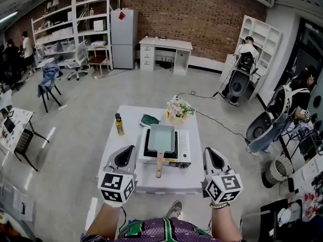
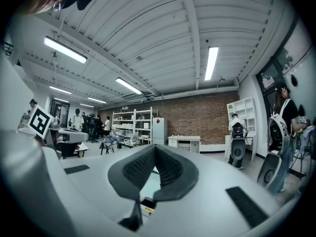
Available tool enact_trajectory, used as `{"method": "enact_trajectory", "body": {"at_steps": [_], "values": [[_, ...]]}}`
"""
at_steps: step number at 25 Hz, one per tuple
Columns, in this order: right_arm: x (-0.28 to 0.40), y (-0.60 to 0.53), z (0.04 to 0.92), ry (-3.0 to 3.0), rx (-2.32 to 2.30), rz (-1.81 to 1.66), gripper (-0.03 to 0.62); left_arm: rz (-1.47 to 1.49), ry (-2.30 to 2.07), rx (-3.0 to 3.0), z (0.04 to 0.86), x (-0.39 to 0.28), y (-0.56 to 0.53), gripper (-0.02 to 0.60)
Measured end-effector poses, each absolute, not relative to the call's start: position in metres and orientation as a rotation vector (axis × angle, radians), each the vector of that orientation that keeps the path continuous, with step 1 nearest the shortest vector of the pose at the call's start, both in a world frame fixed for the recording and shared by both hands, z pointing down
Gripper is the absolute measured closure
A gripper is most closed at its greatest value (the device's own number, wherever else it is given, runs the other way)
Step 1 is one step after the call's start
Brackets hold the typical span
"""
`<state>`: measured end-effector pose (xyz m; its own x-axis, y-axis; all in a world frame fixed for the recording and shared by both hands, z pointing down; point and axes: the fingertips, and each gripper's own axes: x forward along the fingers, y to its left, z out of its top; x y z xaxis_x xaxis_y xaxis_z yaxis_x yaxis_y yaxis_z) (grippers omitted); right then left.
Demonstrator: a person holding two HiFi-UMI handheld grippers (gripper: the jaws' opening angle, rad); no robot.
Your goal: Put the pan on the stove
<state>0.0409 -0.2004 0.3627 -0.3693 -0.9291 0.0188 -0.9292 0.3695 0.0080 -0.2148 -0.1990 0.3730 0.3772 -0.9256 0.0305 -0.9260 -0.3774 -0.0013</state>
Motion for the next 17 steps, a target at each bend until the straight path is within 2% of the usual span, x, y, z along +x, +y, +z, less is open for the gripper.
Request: {"method": "enact_trajectory", "body": {"at_steps": [17], "values": [[0.0468, -0.2001, 0.3677, -2.565, 1.763, 0.023, 0.592, 0.066, -1.742, 2.598, 0.3807, -0.2083, -0.2006, 0.563]]}}
